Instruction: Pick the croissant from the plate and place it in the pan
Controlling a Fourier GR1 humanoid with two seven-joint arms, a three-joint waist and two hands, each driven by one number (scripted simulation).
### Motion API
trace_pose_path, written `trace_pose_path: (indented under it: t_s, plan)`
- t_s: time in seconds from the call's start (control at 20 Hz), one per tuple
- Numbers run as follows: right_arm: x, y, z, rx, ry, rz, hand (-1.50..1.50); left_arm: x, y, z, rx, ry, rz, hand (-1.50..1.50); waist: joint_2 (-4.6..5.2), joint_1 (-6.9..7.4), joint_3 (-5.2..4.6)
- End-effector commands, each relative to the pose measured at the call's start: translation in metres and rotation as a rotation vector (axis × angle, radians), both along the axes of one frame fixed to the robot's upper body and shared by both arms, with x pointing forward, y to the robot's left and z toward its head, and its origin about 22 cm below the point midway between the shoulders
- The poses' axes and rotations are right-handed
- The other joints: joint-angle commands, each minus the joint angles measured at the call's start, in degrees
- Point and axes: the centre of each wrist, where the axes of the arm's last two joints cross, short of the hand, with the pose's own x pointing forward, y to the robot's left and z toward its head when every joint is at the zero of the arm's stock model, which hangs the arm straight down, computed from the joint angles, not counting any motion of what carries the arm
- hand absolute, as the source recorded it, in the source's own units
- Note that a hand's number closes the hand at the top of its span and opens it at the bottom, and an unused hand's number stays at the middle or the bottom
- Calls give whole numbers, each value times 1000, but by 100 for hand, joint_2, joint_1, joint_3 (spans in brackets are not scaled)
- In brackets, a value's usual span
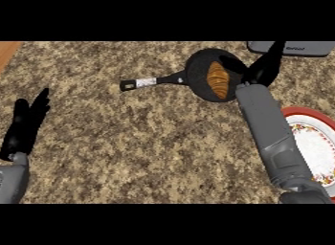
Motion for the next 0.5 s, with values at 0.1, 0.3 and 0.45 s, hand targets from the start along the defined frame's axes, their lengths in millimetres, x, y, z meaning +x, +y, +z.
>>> trace_pose_path:
  t_s: [0.1, 0.3, 0.45]
  plan:
    - [-9, 1, -18, 25, -44, -141, -150, -5, 10, -6, 11, 10, 58, 0, -130, -283, -12]
    - [-26, -30, -25, 49, -93, -127, -150, -25, 34, -10, 12, 50, 104, 0, -266, -555, -19]
    - [-42, -31, -33, 42, -87, -104, -150, -30, 25, -23, 21, 38, 119, 0, -275, -580, -25]
